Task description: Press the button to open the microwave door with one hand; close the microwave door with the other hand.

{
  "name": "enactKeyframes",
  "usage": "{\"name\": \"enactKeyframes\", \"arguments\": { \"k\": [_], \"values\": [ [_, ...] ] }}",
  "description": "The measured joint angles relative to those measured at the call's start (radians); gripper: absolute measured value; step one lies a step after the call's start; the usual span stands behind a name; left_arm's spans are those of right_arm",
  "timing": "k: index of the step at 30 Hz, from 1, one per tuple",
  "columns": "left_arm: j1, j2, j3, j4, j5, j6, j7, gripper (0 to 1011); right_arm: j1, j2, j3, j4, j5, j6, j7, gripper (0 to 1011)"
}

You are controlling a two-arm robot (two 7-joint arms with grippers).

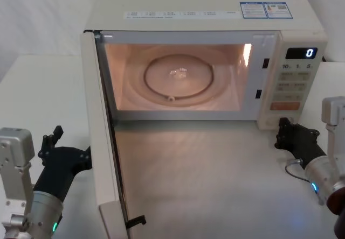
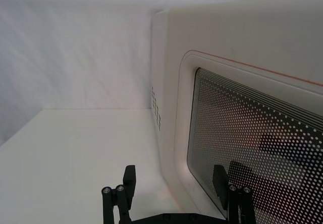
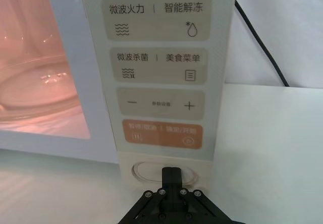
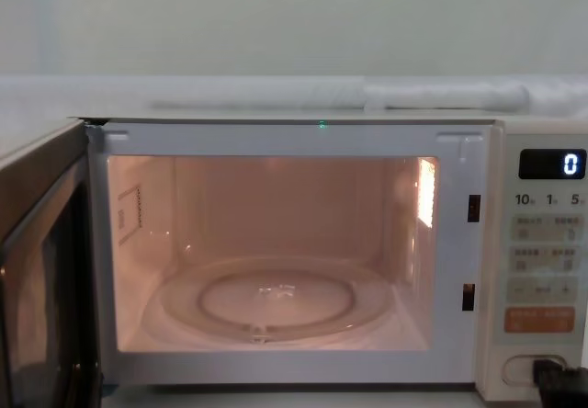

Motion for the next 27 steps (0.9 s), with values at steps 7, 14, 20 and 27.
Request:
{"name": "enactKeyframes", "arguments": {
  "k": [7, 14, 20, 27],
  "values": [
    [0.000, 0.000, 0.000, 0.000, 0.000, 0.000, 0.000, 1001, -0.039, 0.011, 0.002, -0.058, 0.000, 0.014, 0.000, 0],
    [0.000, 0.000, 0.000, 0.000, 0.000, 0.000, 0.000, 1001, -0.079, 0.020, 0.001, -0.123, 0.004, 0.027, 0.007, 0],
    [0.000, 0.000, 0.000, 0.000, 0.000, 0.000, 0.000, 1001, -0.114, 0.030, -0.002, -0.177, 0.011, 0.038, 0.014, 0],
    [0.000, 0.000, 0.000, 0.000, 0.000, 0.000, 0.000, 1001, -0.162, 0.050, -0.002, -0.253, 0.024, 0.053, 0.028, 0]
  ]
}}
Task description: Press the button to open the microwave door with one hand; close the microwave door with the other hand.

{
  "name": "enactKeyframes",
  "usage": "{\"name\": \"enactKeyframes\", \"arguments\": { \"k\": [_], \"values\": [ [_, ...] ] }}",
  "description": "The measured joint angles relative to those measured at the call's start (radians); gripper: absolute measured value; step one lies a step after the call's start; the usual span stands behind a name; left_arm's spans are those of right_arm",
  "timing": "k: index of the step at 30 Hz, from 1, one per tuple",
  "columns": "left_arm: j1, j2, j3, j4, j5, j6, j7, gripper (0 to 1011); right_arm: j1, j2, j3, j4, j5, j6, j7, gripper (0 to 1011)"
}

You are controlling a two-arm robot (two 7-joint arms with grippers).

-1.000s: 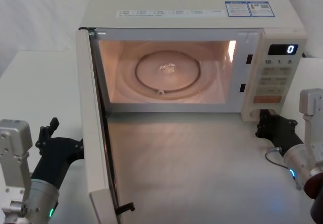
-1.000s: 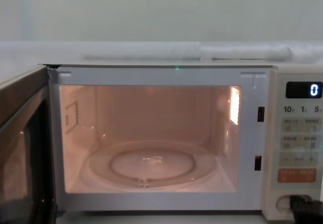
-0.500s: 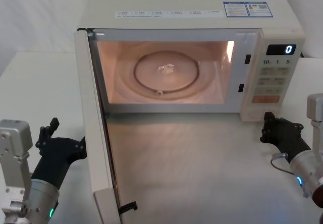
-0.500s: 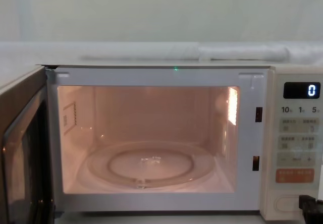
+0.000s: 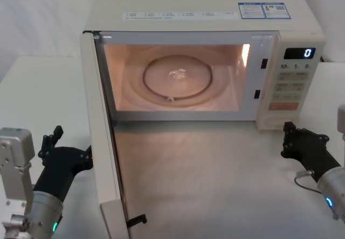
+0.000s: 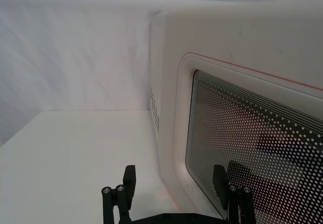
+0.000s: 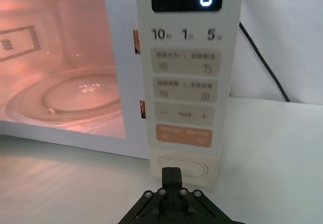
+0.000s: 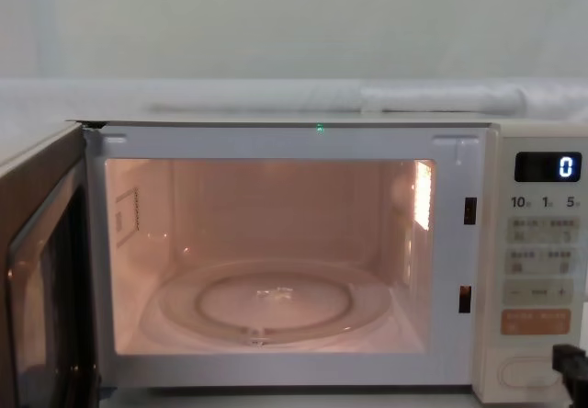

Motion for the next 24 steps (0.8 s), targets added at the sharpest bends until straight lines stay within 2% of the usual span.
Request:
{"name": "enactKeyframes", "arguments": {
  "k": [2, 10, 19, 24],
  "values": [
    [0.000, 0.000, 0.000, 0.000, 0.000, 0.000, 0.000, 1001, -0.018, 0.015, 0.004, -0.037, 0.007, 0.007, 0.008, 0],
    [0.000, 0.000, 0.000, 0.000, 0.000, 0.000, 0.000, 1001, -0.043, 0.054, 0.037, -0.105, 0.041, 0.024, 0.025, 0],
    [0.000, 0.000, 0.000, 0.000, 0.000, 0.000, 0.000, 1001, -0.020, 0.112, 0.108, -0.114, 0.112, 0.050, 0.052, 0],
    [0.000, 0.000, 0.000, 0.000, 0.000, 0.000, 0.000, 1001, -0.002, 0.137, 0.128, -0.097, 0.140, 0.060, 0.063, 0]
  ]
}}
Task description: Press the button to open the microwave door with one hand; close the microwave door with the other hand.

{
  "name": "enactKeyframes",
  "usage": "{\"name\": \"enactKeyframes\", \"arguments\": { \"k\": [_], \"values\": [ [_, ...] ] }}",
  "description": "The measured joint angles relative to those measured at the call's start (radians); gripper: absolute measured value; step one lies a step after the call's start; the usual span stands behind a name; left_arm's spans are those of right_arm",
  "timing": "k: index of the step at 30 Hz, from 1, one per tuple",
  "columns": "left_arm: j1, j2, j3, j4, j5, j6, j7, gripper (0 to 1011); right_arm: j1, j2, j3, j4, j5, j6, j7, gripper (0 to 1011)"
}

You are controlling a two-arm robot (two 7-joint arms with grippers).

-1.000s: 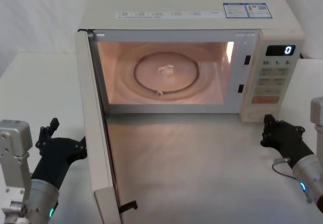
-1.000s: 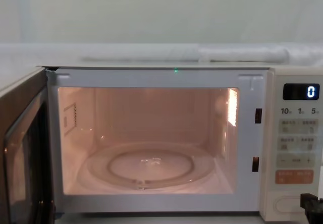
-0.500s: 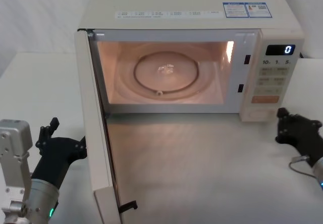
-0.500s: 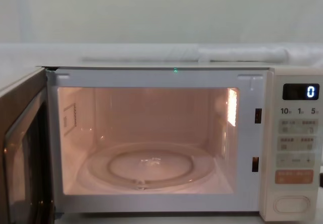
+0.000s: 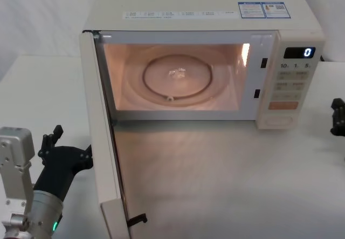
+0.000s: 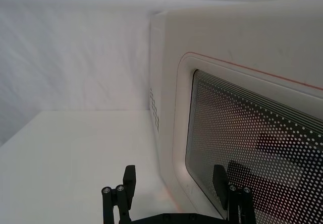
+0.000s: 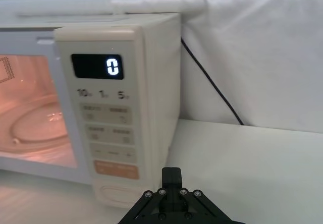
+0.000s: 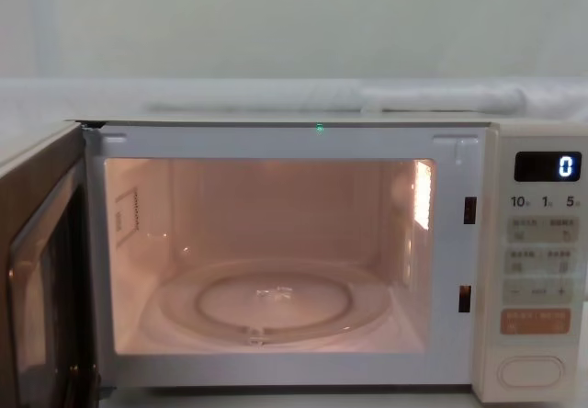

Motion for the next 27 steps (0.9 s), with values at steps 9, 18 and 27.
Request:
{"name": "enactKeyframes", "arguments": {
  "k": [9, 18, 27],
  "values": [
    [0.000, 0.000, 0.000, 0.000, 0.000, 0.000, 0.000, 1001, 0.030, 0.045, 0.013, 0.044, 0.082, 0.017, 0.058, 0],
    [0.000, 0.000, 0.000, 0.000, 0.000, 0.000, 0.000, 1001, 0.031, 0.071, -0.001, 0.060, 0.111, 0.025, 0.074, 0],
    [0.000, 0.000, 0.000, 0.000, 0.000, 0.000, 0.000, 1001, 0.031, 0.069, 0.000, 0.059, 0.110, 0.024, 0.073, 71]
  ]
}}
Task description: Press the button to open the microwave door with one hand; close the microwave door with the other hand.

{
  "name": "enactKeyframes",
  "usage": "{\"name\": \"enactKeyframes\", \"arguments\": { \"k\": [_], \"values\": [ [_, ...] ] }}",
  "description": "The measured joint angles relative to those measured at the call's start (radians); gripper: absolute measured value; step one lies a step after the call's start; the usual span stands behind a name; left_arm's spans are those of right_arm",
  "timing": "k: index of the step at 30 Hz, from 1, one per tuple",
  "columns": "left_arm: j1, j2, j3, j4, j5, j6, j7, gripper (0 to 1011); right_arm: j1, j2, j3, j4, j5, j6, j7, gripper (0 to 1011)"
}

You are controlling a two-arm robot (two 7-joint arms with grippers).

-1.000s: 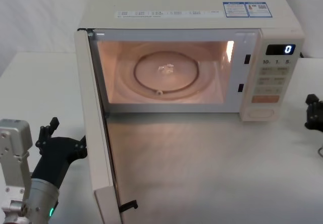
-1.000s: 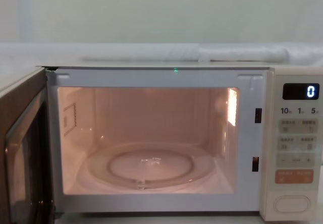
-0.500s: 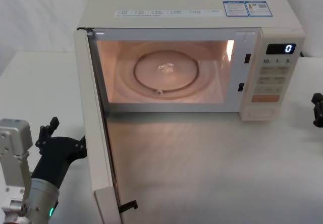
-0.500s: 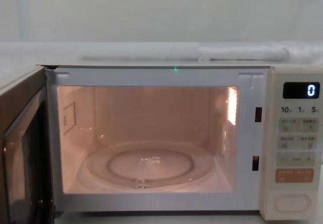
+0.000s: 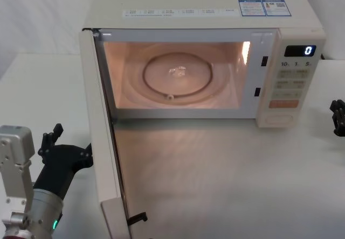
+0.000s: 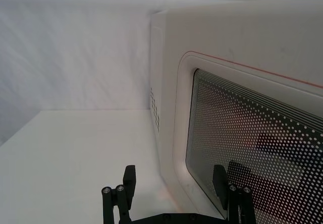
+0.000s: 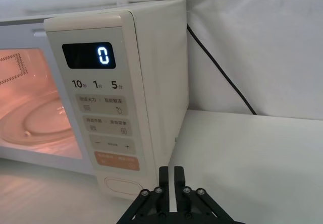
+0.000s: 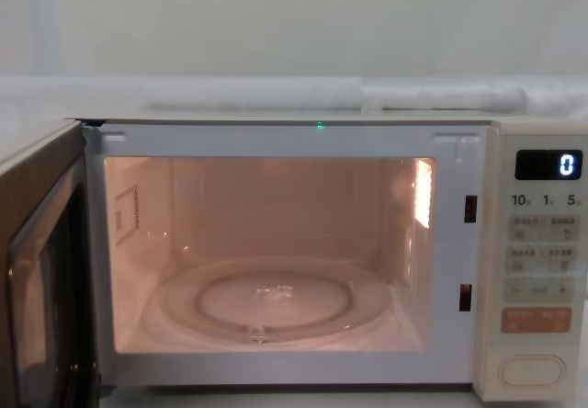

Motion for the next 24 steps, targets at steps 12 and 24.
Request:
{"name": "enactKeyframes", "arguments": {
  "k": [12, 24],
  "values": [
    [0.000, 0.000, 0.000, 0.000, 0.000, 0.000, 0.000, 1001, 0.000, -0.002, 0.001, -0.001, -0.003, -0.001, -0.002, 415],
    [0.000, 0.000, 0.000, 0.000, 0.000, 0.000, 0.000, 1001, 0.000, -0.003, 0.002, -0.002, -0.004, -0.002, -0.003, 780]
  ]
}}
